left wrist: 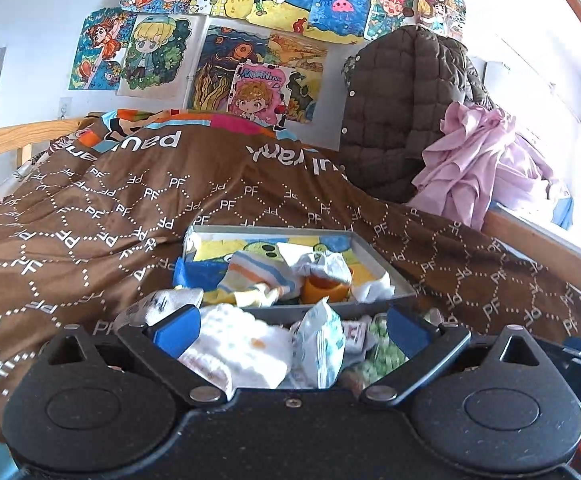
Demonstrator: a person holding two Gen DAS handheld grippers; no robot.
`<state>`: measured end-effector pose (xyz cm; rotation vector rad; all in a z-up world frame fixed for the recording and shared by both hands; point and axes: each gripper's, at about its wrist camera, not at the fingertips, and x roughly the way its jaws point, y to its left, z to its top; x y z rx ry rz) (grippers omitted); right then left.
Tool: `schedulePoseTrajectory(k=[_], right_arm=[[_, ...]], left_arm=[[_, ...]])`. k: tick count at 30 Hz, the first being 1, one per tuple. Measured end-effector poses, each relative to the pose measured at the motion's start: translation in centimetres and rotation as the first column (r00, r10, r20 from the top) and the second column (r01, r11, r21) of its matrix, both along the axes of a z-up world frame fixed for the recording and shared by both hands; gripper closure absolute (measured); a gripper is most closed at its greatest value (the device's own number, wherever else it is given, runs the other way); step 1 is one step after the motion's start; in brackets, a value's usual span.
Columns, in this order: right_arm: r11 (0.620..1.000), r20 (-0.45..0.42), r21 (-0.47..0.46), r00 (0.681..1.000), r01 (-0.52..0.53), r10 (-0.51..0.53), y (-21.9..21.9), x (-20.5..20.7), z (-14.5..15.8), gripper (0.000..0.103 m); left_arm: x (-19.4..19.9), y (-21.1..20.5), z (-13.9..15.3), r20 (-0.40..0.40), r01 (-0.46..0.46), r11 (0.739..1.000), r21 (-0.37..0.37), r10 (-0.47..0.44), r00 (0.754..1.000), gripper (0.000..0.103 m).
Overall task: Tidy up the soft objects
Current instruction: 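Withdraw both grippers from the tray back over the pile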
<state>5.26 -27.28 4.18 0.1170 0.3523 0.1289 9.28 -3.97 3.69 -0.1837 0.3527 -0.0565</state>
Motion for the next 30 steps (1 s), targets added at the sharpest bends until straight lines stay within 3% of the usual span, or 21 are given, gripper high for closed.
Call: schedulePoseTrajectory(k=[12, 16, 30], right_arm=[[1.000, -0.152, 0.005, 0.988, 0.017, -0.016, 0.3, -0.7, -2.8, 0.000], [1.000, -0.200, 0.010, 0.980, 0.009, -0.007, 0.3, -0.1, -3.6, 0.000], [0.999, -0.235, -0.012, 0.971, -0.039, 0.035, 1.5, 0.5, -4.3, 0.000]], left_arm=[[-3.4, 1.7, -3.7, -0.073, -0.052, 0.999, -0.004, 0.052, 0.996, 0.002], [-3.7, 1.8, -4.7, -0.091, -0.044, 0.998, 0.035, 0.047, 0.995, 0.002], [-3.3, 2.2, -5.5, -0.117, -0.069, 0.995, 0.077, 0.078, 0.990, 0.002]])
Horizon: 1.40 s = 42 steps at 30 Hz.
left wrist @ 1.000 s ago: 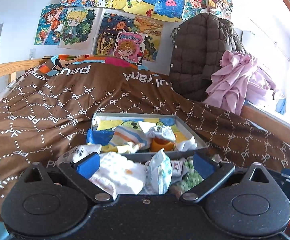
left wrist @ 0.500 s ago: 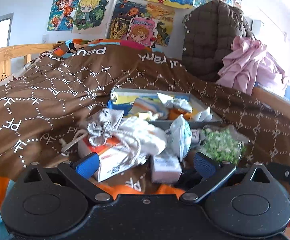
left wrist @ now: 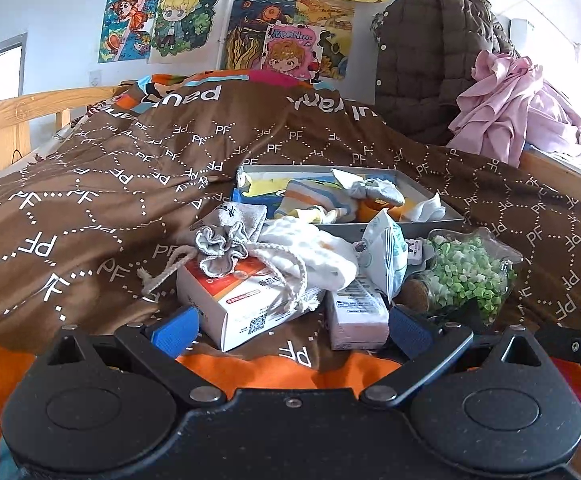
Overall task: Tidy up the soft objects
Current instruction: 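Withdraw both grippers from the tray back over the pile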
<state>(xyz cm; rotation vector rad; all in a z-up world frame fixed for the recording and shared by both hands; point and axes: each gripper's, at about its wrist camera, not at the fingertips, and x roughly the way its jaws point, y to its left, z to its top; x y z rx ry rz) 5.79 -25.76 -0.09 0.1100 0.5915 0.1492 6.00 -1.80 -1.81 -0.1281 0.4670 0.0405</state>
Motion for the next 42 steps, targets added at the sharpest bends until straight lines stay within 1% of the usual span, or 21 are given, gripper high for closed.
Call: schedulePoseTrajectory(k=[12, 26, 33, 42], right_arm=[[1.000, 0.007, -0.011, 1.000, -0.028, 0.028, 0.6, 0.1, 0.0, 0.000], [0.996, 0.025, -0.050, 0.997, -0.073, 0.075, 1.6, 0.2, 0.2, 0.000], [0.995, 0.021, -0.054, 0.997, -0.078, 0.079, 1.7, 0.4, 0.1, 0.000], [0.997, 0.009, -0.051, 0.998, -0.066, 0.066, 1.5, 0.9, -0.2, 0.000]], left_arm=[[0.1, 0.2, -0.1, 0.000, -0.005, 1.000, 0.008, 0.005, 1.000, 0.002], [0.6, 0.2, 0.1, 0.007, -0.004, 1.000, 0.019, 0.004, 1.000, 0.001], [1.5, 0.0, 0.1, 0.015, 0.010, 0.999, 0.039, -0.011, 1.000, 0.001], [3.2, -0.6, 0.7, 0.036, 0.023, 0.999, 0.047, -0.025, 0.999, 0.001]])
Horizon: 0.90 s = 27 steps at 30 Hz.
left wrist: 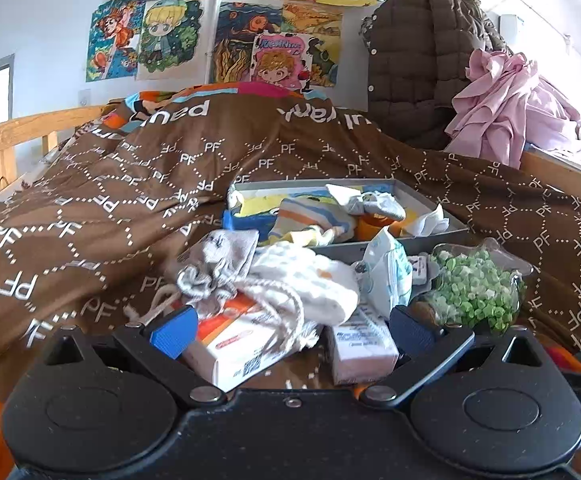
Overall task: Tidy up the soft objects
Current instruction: 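Withdraw both grippers from the tray back over the pile, then grasp the white-and-blue wipe packet with the left gripper while the right grasps the black sock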
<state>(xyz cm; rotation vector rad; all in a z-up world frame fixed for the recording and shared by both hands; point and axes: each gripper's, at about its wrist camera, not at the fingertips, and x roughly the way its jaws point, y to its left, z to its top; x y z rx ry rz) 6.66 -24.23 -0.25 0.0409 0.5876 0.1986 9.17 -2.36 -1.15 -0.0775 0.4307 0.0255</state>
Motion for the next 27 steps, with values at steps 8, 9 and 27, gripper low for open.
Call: schedulePoseTrajectory(k=[8, 9, 27], right_arm=[[1.000, -0.016, 0.007, 1.000, 0.015, -0.014, -0.4, 1.1, -0.6, 0.000], [1.000, -0.018, 0.005, 1.000, 0.018, -0.018, -0.4, 1.3, -0.7, 0.000], [0.996, -0.012, -0.058, 0.998, -0.065, 0.064, 0.5, 7.0, -4.5, 0.000]], left_arm=[[2.1, -1.6, 0.4, 0.023, 0.047, 0.998, 0.029, -0.047, 0.999, 0.001], [2.5, -1.7, 0.5, 0.023, 0.054, 0.998, 0.033, -0.055, 0.998, 0.001], [9.6, -4.9, -0.9, -0.015, 0.227, 0.968, 0.110, -0.227, 0.974, 0.001]])
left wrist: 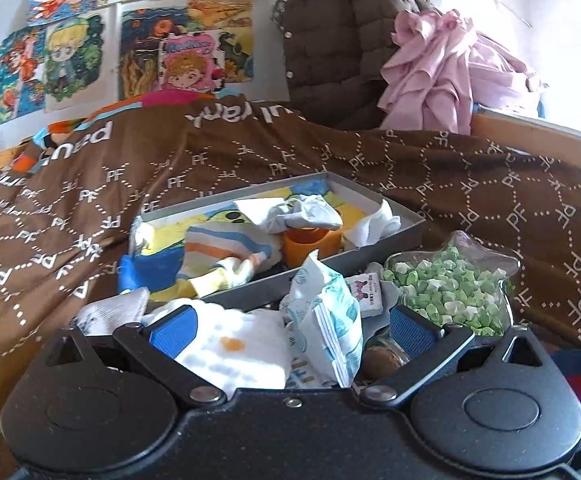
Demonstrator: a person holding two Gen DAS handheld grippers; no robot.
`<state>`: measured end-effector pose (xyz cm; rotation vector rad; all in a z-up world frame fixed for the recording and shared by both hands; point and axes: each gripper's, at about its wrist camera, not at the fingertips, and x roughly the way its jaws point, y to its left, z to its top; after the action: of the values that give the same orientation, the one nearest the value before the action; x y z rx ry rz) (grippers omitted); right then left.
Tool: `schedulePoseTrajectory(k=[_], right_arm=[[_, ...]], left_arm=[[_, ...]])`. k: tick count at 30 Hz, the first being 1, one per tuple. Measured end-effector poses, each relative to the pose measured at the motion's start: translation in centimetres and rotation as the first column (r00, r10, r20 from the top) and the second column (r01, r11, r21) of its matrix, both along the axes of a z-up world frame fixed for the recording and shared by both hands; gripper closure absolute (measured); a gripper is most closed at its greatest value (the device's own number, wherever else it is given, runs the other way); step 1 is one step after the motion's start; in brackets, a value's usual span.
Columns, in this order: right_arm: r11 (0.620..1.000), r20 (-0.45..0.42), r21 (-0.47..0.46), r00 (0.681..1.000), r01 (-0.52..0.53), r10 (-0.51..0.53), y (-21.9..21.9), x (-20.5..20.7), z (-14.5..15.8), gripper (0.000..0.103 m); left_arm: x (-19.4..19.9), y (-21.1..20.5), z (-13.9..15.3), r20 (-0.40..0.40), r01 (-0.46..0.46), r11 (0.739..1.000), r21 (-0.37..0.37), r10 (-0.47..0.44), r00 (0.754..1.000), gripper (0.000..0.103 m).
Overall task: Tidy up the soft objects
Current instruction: 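Grasp the white-and-blue wipe packet with the left gripper while the right grasps the black sock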
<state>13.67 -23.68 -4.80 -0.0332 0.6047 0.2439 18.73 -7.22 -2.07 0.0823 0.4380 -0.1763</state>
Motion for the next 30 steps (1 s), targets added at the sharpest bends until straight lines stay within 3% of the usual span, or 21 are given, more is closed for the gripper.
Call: schedulePoseTrajectory(k=[5, 11, 17, 24, 30], right_arm=[[0.999, -0.016, -0.014, 0.999, -0.051, 0.051, 0.7, 0.2, -0.7, 0.000], [0.997, -0.013, -0.037, 0.998, -0.068, 0.067, 1.1, 0.2, -1.0, 0.000], [0.997, -0.015, -0.037, 0.998, -0.062, 0.062, 1.0, 0.4, -1.1, 0.002], [0.992, -0.017, -0.084, 0.995, -0.099, 0.098, 1.9, 0.3, -1.3, 0.009], [0.989, -0.026, -0.101, 0.994, -0.104, 0.102, 2.2, 0.4, -1.6, 0.018]], left_arm=[[1.4, -0.9, -0.4, -0.014, 0.041, 0.999, 0.026, -0.040, 0.999, 0.001], [2.4, -1.1, -1.0, -0.047, 0.053, 0.999, 0.006, -0.053, 0.998, 0.007], [3.1, -1.3, -1.4, -0.082, 0.068, 0.998, 0.012, -0.067, 0.994, 0.024], [3.5, -1.0, -1.7, -0.118, 0.074, 0.997, -0.021, -0.076, 0.990, 0.052], [3.4, -1.1, -1.7, -0.119, 0.081, 0.996, -0.038, -0.085, 0.989, 0.059]])
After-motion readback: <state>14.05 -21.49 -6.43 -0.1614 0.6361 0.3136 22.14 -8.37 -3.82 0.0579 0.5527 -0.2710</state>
